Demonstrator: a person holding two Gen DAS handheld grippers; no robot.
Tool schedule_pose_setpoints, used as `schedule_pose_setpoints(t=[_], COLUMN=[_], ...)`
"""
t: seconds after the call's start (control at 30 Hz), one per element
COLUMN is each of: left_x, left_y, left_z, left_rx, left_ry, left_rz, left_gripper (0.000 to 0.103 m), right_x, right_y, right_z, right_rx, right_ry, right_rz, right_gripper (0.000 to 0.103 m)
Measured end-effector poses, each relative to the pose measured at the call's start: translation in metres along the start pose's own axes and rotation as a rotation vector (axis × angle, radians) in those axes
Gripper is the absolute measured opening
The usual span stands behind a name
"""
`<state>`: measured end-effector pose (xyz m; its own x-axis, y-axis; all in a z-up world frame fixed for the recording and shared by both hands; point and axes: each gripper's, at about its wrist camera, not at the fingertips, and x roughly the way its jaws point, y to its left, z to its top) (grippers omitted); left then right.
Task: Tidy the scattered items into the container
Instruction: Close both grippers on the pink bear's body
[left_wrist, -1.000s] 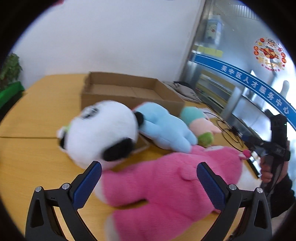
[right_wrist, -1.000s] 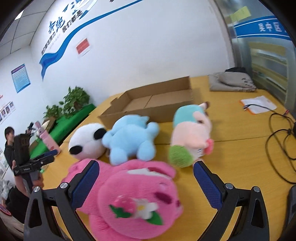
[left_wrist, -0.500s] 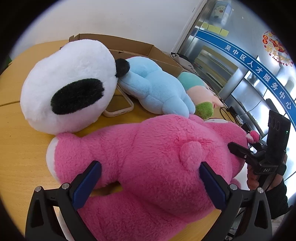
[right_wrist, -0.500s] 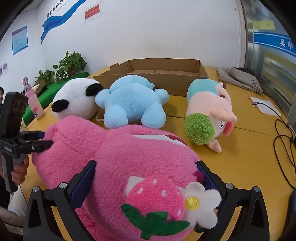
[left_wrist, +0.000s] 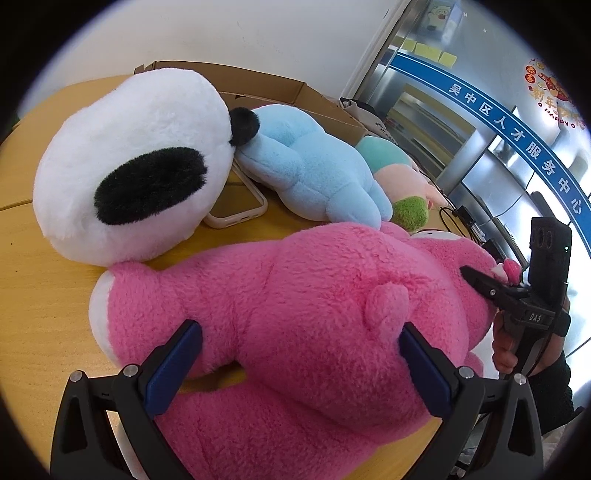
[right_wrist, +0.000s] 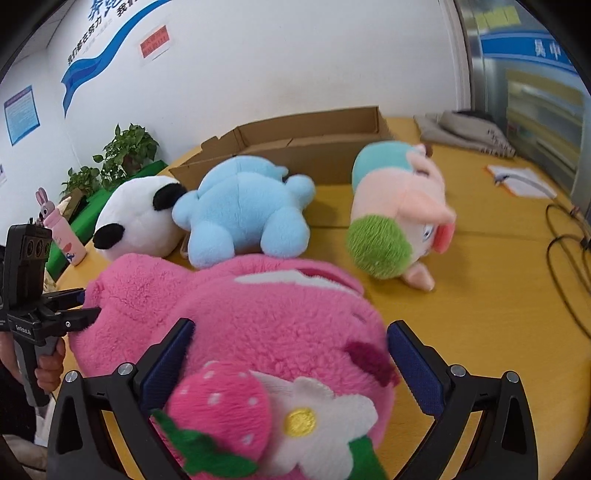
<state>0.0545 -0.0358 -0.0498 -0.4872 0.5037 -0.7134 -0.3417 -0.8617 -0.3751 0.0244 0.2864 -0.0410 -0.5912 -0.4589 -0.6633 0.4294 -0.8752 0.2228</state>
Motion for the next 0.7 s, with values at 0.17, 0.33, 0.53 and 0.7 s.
schedule_pose_setpoints(t=[0.17,0.33,0.53,0.7], left_x=[-0.003,0.002,0.014,0.015], left_y=[0.002,-0.002,-0.013,-0.018], left_z=[0.002,0.007,0.008,0.009], left_rx=[-0.048,-0.1,-0.089,-0.088], left_ry=[-0.01,0.019,0.054,0.074], left_rz=[-0.027,-0.158,-0.075,-0.049], left_gripper=[0.103,0.102,0.103,0.102], right_x=[0.009,0.014,0.016,0.016], right_y=[-0.009,-0.01,-0.013,-0.014], right_z=[0.0,0.001,-0.001,-0.002], right_rx=[0.046,0.052,0.066,0.073], right_ry=[0.032,0.051,0.06,0.056], right_rz=[0.047,0.062,0.089,0.091], right_gripper=[0.103,0.103,0.103,0.103])
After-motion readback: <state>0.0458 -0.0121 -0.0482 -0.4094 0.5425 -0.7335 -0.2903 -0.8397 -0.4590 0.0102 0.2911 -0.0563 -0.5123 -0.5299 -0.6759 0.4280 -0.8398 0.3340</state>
